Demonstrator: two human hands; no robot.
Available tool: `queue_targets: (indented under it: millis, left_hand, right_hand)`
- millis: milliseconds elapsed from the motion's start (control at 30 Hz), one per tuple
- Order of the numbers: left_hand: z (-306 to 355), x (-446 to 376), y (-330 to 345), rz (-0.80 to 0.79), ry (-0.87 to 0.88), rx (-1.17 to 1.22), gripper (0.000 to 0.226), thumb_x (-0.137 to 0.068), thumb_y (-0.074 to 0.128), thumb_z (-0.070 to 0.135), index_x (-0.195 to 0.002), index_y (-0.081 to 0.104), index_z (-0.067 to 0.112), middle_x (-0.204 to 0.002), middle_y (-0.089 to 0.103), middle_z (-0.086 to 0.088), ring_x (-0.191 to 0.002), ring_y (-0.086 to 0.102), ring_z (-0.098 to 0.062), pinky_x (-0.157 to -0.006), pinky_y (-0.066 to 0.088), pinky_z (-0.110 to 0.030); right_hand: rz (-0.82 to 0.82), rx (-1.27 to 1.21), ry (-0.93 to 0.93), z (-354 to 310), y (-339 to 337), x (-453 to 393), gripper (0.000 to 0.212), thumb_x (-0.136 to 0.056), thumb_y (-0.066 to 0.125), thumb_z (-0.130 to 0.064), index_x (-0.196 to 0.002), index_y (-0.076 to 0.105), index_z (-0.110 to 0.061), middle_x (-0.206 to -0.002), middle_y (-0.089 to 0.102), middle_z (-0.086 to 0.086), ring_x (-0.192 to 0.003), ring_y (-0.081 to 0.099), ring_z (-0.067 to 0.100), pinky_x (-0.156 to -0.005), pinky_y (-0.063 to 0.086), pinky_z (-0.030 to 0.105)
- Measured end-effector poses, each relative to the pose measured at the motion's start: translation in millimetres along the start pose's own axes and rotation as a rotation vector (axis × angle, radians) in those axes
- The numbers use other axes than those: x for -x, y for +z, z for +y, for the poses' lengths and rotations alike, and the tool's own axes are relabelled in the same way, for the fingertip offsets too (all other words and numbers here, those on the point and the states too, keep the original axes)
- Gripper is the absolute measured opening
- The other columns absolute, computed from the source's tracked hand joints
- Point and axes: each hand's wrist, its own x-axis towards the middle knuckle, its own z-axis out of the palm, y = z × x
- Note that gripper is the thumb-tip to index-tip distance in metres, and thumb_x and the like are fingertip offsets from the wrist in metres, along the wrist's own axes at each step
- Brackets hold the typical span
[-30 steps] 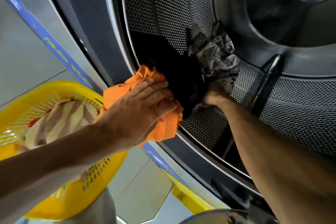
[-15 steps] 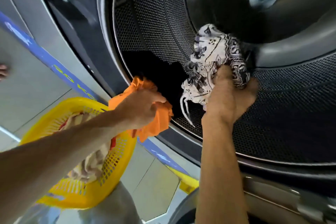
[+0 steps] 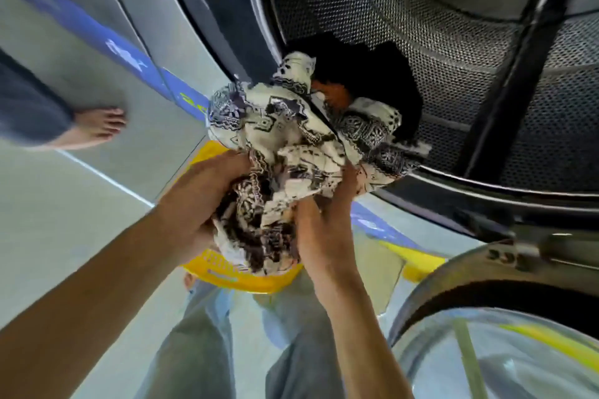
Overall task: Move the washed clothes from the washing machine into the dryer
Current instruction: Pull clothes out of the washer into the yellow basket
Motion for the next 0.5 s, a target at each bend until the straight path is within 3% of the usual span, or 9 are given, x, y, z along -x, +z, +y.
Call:
queue_targets:
  millis: [67, 133, 233, 300, 333, 400, 500]
  left_hand:
    - [-12.4, 11.0, 3.9, 0.012, -0.045, 0.030, 0.058, -0.079, 0.067, 0.032, -0.128, 0.058, 0.003, -0.128, 0.062, -0.025, -0.119, 0.060, -0.042, -0.105, 0.042, -0.061]
    - [-24.3, 17.5, 0.1, 0.100, -0.107, -0.023, 0.059, -0.073, 0.071, 0.033, -0.124, 0.062, 0.005, -0.122, 0.066, -0.023, -0.114, 0.064, -0.039, -0.103, 0.045, -0.060]
    - [-37.1, 5.8, -15.1, 0.291, -0.162, -0.108, 0.036, -0.082, 0.067, 0.025, -0.114, 0.068, 0.007, -0.104, 0.075, -0.016, -0.096, 0.072, -0.032, -0.090, 0.055, -0.048]
    - [-43.7, -6.2, -22.7, 0.409, -0.167, -0.315, 0.026, -0.086, 0.062, 0.020, -0.109, 0.069, 0.008, -0.094, 0.076, -0.010, -0.084, 0.073, -0.027, -0.075, 0.057, -0.036]
    - [-45.3, -12.3, -26.7, 0.442, -0.163, -0.444, 0.026, -0.087, 0.060, 0.020, -0.110, 0.069, 0.012, -0.097, 0.074, -0.007, -0.085, 0.070, -0.024, -0.074, 0.056, -0.034]
    - [-44.2, -23.4, -35.7, 0.474, -0.167, -0.743, 0.033, -0.087, 0.057, 0.026, -0.118, 0.065, 0.019, -0.119, 0.067, -0.004, -0.105, 0.063, -0.026, -0.089, 0.053, -0.039]
    - [-35.9, -31.1, -43.8, 0.492, -0.142, -0.967, 0.050, -0.090, 0.055, 0.030, -0.139, 0.052, 0.020, -0.144, 0.052, -0.007, -0.129, 0.051, -0.029, -0.107, 0.043, -0.038]
  right_hand:
    - [-0.092, 0.097, 0.069, 13.1, 13.2, -5.3, 0.057, -0.076, 0.045, -0.050, -0.132, 0.050, -0.040, -0.118, 0.070, -0.008, -0.113, 0.064, 0.018, -0.100, 0.048, 0.044]
    - [-0.174, 0.243, 0.147, 26.5, 18.0, -14.2, 0.058, -0.075, 0.041, -0.051, -0.124, 0.061, -0.025, -0.119, 0.071, 0.002, -0.113, 0.063, 0.026, -0.097, 0.049, 0.044]
    - [-0.258, 0.388, 0.199, 35.9, 22.0, -26.6, 0.052, -0.079, 0.044, -0.048, -0.125, 0.060, -0.028, -0.124, 0.069, 0.005, -0.114, 0.062, 0.031, -0.095, 0.050, 0.044]
    - [-0.246, 0.462, 0.234, 49.5, 25.3, -33.3, 0.043, -0.082, 0.050, -0.042, -0.123, 0.055, -0.034, -0.118, 0.070, 0.006, -0.108, 0.065, 0.032, -0.089, 0.053, 0.043]
    - [-0.231, 0.501, 0.237, 59.9, 27.1, -36.8, 0.036, -0.082, 0.050, -0.037, -0.118, 0.053, -0.035, -0.111, 0.072, 0.008, -0.102, 0.067, 0.033, -0.083, 0.056, 0.045]
    - [-0.211, 0.578, 0.233, 80.6, 27.4, -43.5, 0.029, -0.084, 0.048, -0.026, -0.113, 0.053, -0.032, -0.106, 0.072, 0.010, -0.098, 0.068, 0.035, -0.077, 0.057, 0.045]
    - [-0.172, 0.730, 0.235, 95.9, 18.2, -45.8, 0.043, -0.083, 0.054, -0.014, -0.124, 0.061, -0.027, -0.120, 0.067, 0.009, -0.112, 0.062, 0.031, -0.082, 0.051, 0.034]
